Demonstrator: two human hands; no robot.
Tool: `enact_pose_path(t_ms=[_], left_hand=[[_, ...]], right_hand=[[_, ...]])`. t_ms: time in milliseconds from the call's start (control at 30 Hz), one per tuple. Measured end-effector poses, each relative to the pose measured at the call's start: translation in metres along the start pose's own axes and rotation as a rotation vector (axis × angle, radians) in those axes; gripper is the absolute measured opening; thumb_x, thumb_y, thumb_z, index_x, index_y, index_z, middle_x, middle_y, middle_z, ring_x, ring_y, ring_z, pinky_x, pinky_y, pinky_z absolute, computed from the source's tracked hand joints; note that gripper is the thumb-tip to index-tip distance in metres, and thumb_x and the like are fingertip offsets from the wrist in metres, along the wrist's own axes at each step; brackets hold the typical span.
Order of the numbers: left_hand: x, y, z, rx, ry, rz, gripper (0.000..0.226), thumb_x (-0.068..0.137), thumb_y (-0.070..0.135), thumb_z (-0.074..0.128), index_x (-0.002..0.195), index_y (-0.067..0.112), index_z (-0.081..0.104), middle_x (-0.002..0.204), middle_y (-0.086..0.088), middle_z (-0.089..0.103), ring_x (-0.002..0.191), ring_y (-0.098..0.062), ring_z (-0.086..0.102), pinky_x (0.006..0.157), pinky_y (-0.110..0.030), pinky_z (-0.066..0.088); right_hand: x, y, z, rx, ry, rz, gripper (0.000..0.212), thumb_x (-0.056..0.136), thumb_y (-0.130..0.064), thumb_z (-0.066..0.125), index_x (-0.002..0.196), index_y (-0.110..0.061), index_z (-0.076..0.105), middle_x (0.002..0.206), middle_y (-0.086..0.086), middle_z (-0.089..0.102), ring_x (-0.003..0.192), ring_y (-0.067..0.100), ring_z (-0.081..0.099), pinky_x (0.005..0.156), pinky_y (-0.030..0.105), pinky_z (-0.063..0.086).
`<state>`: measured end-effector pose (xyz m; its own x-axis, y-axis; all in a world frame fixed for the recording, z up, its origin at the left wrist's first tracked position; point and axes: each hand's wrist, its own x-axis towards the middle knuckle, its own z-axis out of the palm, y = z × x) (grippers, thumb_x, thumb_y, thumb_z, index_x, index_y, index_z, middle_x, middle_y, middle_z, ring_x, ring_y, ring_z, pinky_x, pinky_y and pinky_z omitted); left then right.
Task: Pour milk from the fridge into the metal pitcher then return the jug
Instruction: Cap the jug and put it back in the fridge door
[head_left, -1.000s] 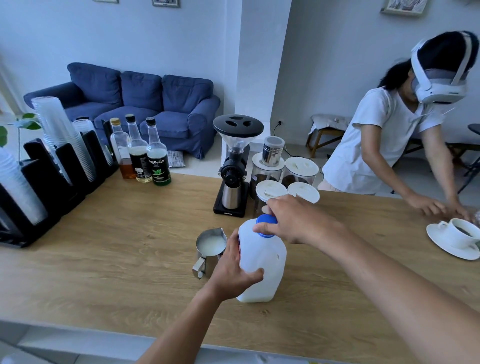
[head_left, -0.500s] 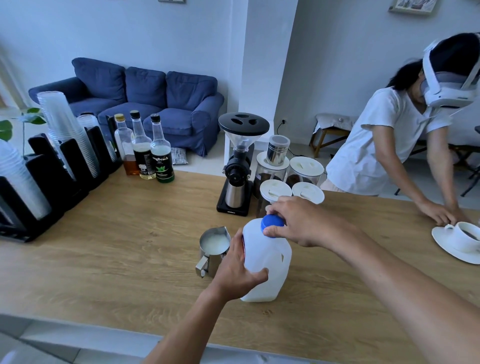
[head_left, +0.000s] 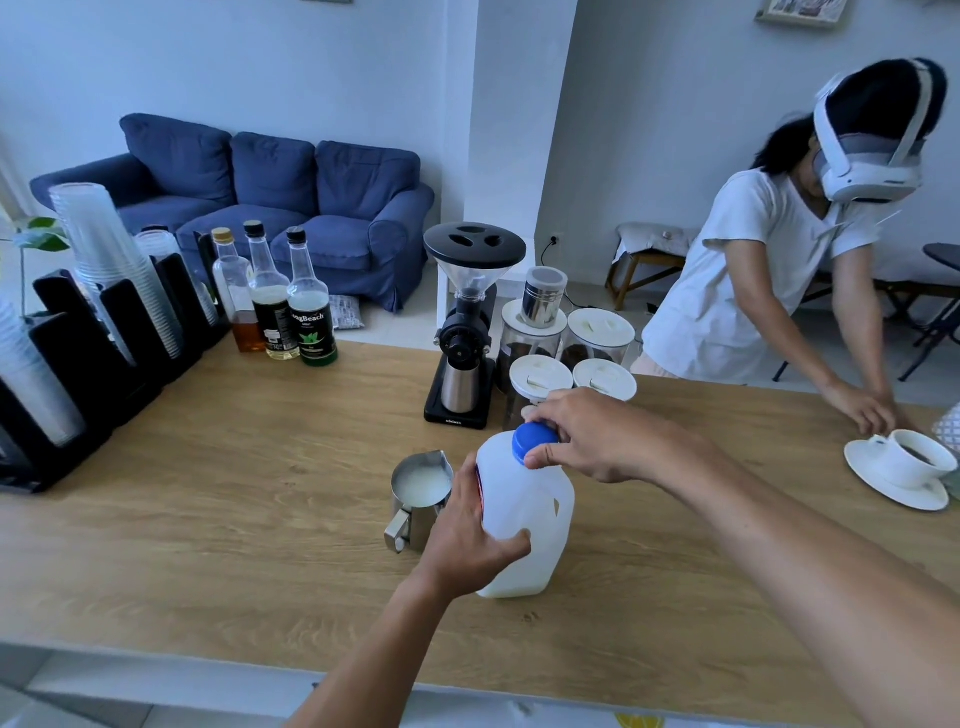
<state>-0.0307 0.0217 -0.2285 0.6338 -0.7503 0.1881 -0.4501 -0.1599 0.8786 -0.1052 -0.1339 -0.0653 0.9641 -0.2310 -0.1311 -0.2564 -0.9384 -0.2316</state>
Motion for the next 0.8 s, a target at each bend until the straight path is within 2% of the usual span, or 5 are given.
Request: enact_pose_path(t_ms=[200, 433, 533, 633, 800], left_hand=[[0.001, 0.0, 0.004, 0.026, -0.001, 0.004, 0.098, 0.067, 0.044, 0.071, 0.151, 0.037, 0.021, 0.14, 0.024, 0.031, 0.127, -0.001, 0.041, 0.097, -0.033, 0.047], [-0.001, -0.004, 0.01, -0.069, -0.013, -0.055, 0.105, 0.065, 0.043, 0.078, 0.152, 0.034, 0.019, 0.143, 0.021, 0.031, 0.135, -0.003, 0.038, 0.107, -0.027, 0.041], [-0.002, -0.011, 0.012, -0.098, -0.052, -0.091, 0.105, 0.064, 0.043, 0.081, 0.149, 0.032, 0.021, 0.142, 0.016, 0.036, 0.133, -0.005, 0.042, 0.111, -0.038, 0.043], [-0.005, -0.015, 0.015, -0.096, -0.044, -0.13, 0.099, 0.065, 0.044, 0.083, 0.144, 0.038, 0.024, 0.136, 0.018, 0.046, 0.126, -0.001, 0.05, 0.101, -0.033, 0.05], [-0.007, 0.002, 0.022, 0.157, -0.075, -0.137, 0.094, 0.065, 0.066, 0.066, 0.142, 0.031, 0.026, 0.133, 0.016, 0.044, 0.119, -0.014, 0.056, 0.085, -0.035, 0.048]], right_hand=[[-0.009, -0.005, 0.018, -0.006, 0.127, 0.053, 0.05, 0.087, -0.053, 0.058, 0.128, -0.024, 0.055, 0.117, -0.004, 0.053, 0.106, 0.02, 0.054, 0.089, 0.044, 0.048], [-0.043, 0.017, 0.059, 0.664, 0.208, 0.182, 0.081, 0.076, -0.043, 0.076, 0.143, -0.027, 0.035, 0.125, -0.006, 0.049, 0.106, 0.011, 0.057, 0.097, 0.032, 0.049], [-0.057, 0.027, 0.094, 0.729, 0.186, 0.253, 0.054, 0.077, -0.041, 0.077, 0.123, -0.031, 0.049, 0.116, -0.013, 0.06, 0.098, 0.007, 0.064, 0.091, 0.037, 0.053], [-0.061, 0.028, 0.119, 0.772, 0.193, 0.302, 0.024, 0.085, -0.038, 0.069, 0.107, -0.032, 0.06, 0.104, -0.014, 0.069, 0.094, 0.007, 0.067, 0.09, 0.041, 0.053], [-0.068, 0.03, 0.131, 0.826, 0.282, 0.328, 0.014, 0.093, -0.033, 0.055, 0.105, -0.028, 0.06, 0.101, -0.013, 0.07, 0.092, 0.003, 0.066, 0.087, 0.036, 0.054]])
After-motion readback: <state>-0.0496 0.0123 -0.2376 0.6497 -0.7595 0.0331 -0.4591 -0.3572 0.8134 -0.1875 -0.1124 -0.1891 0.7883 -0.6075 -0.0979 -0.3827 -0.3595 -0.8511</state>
